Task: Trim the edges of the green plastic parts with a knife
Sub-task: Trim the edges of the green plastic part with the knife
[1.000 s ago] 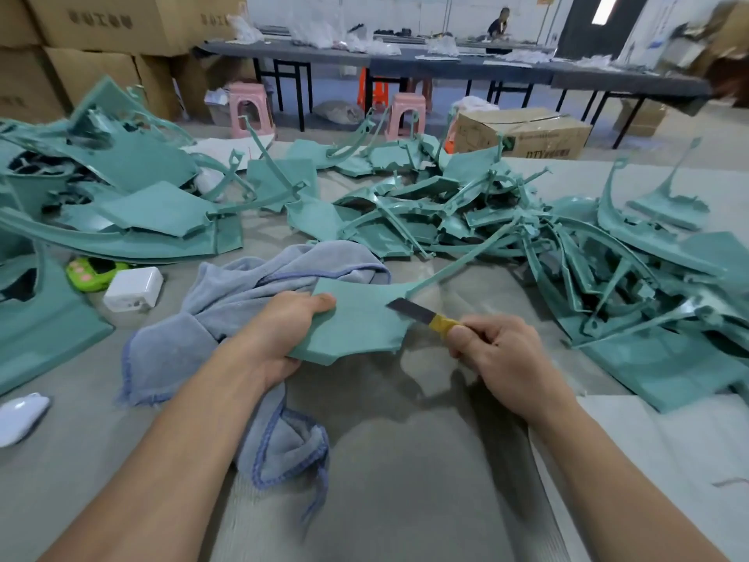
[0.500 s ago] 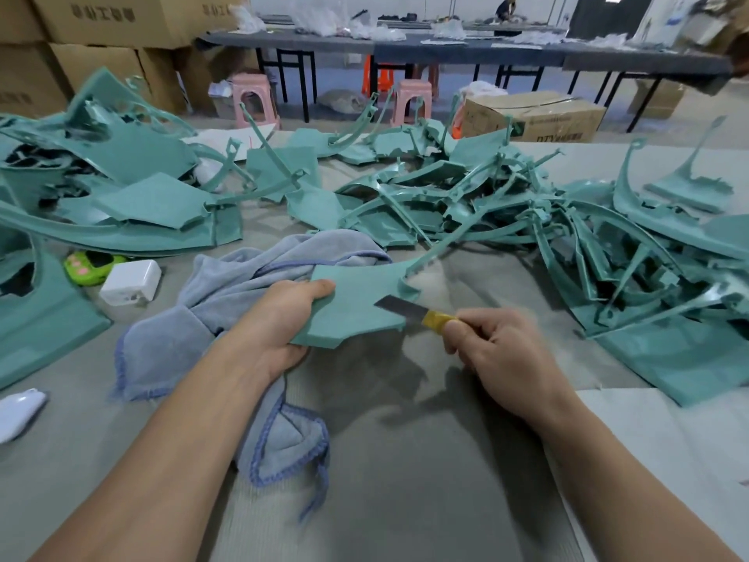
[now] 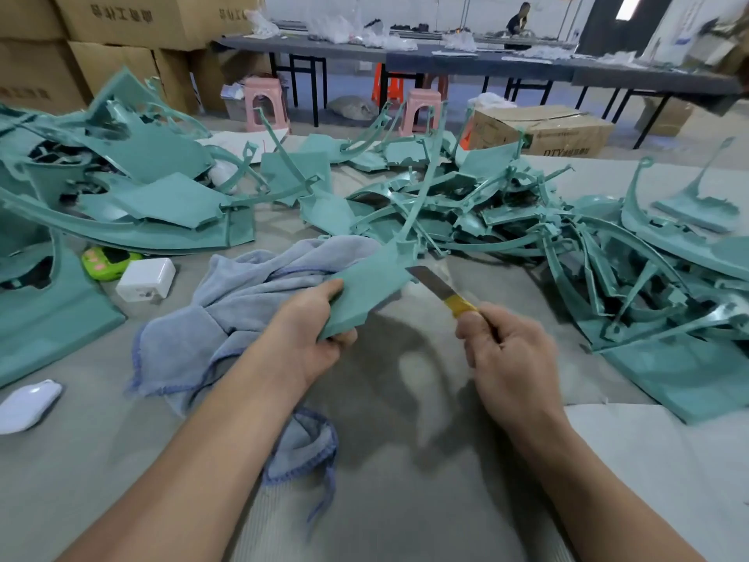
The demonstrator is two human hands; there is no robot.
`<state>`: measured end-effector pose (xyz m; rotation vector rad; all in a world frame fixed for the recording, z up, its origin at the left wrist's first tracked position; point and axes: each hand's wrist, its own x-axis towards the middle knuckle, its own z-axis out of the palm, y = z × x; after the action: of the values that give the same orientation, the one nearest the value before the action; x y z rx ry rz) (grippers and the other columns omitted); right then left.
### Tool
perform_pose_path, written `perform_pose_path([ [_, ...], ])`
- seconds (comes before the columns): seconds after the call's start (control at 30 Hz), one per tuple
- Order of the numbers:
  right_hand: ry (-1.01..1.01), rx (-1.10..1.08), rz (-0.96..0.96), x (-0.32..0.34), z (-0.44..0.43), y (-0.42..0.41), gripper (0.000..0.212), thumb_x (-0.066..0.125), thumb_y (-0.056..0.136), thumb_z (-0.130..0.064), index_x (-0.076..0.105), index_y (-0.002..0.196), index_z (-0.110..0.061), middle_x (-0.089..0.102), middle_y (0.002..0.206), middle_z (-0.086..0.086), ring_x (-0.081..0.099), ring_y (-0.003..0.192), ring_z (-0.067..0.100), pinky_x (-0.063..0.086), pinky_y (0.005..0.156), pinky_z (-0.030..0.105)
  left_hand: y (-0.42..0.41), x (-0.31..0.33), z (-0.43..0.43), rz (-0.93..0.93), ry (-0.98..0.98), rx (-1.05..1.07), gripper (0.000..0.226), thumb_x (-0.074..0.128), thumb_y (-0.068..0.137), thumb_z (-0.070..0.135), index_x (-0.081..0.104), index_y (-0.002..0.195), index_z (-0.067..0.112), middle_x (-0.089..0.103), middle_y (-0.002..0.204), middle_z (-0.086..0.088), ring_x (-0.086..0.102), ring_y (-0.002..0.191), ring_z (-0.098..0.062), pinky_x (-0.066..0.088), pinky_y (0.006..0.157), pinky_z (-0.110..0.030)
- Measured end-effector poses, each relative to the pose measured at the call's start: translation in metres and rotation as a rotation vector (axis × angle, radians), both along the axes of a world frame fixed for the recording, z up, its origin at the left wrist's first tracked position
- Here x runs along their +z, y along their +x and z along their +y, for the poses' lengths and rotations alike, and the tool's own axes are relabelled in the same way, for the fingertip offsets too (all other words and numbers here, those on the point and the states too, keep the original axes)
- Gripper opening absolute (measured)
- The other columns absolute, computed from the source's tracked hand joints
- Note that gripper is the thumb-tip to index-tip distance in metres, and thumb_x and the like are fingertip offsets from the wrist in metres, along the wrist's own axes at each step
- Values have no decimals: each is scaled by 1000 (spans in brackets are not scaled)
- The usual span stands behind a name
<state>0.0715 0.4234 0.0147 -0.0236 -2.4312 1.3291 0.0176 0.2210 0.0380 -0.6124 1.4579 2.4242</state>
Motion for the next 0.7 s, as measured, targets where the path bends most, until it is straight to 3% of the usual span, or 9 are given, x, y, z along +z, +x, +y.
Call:
perform_pose_path([
  [0.07, -32, 112, 55, 3, -2, 7, 34, 59, 100, -30, 59, 68, -19, 53, 54, -3, 44, 50, 9, 38, 51, 31, 2, -1, 3, 6, -5, 13, 24, 41, 108, 20, 52, 88, 11, 51, 41, 2, 42, 26, -8, 23, 29, -13],
  [0.17, 124, 315, -64, -1, -14, 14, 33, 55, 100, -38, 60, 73, -19, 58, 60, -4, 48, 52, 6, 37, 49, 21, 5, -8, 10, -1, -4, 42, 21, 46, 106, 19, 54, 90, 8, 55, 43, 0, 47, 28, -10, 26, 29, -12],
  [0.3, 131, -49, 58, 4, -5, 3, 32, 56, 100, -35, 61, 72, -21, 59, 63, -4, 48, 54, 10, 32, 48, 27, 3, -11, 11, 13, 12, 75, 21, 48, 105, 19, 59, 91, 8, 65, 51, -3, 57, 34, -14, 34, 32, -14],
  [0.4, -205, -44, 34, 11, 1, 3, 32, 60, 99, -24, 69, 70, -16, 65, 67, 6, 53, 57, 16, 45, 58, 38, 4, -13, 17, 119, -33, 145, 18, 50, 104, 16, 65, 96, 9, 76, 70, -2, 71, 54, -17, 49, 40, -24],
  [0.47, -512, 72, -61, 12, -3, 4, 29, 64, 97, -23, 77, 74, -11, 76, 93, 5, 68, 80, 14, 56, 76, 43, 5, -15, 23, 210, -84, 210, 18, 51, 104, 16, 68, 98, 13, 79, 81, 1, 75, 68, -17, 56, 52, -30],
  [0.53, -740, 250, -116, 11, -9, 4, 27, 69, 89, -26, 79, 73, -6, 76, 113, 3, 72, 103, 11, 61, 85, 40, 7, -19, 29, 264, -139, 253, 19, 51, 103, 19, 69, 101, 16, 79, 90, 2, 76, 80, -20, 60, 67, -38],
  [0.63, -881, 359, -167, 12, -12, -1, 27, 66, 80, -30, 81, 76, -8, 77, 97, 7, 73, 98, 17, 61, 81, 35, 6, -22, 30, 308, -224, 203, 15, 56, 101, 20, 71, 102, 19, 79, 97, -1, 75, 91, -25, 61, 79, -44],
  [0.7, -907, 323, -156, 9, -7, -8, 27, 64, 81, -28, 82, 77, -9, 77, 91, 11, 74, 91, 21, 61, 80, 33, 6, -23, 28, 354, -245, 129, 13, 64, 96, 11, 71, 103, 19, 78, 101, -1, 74, 93, -23, 59, 79, -40],
])
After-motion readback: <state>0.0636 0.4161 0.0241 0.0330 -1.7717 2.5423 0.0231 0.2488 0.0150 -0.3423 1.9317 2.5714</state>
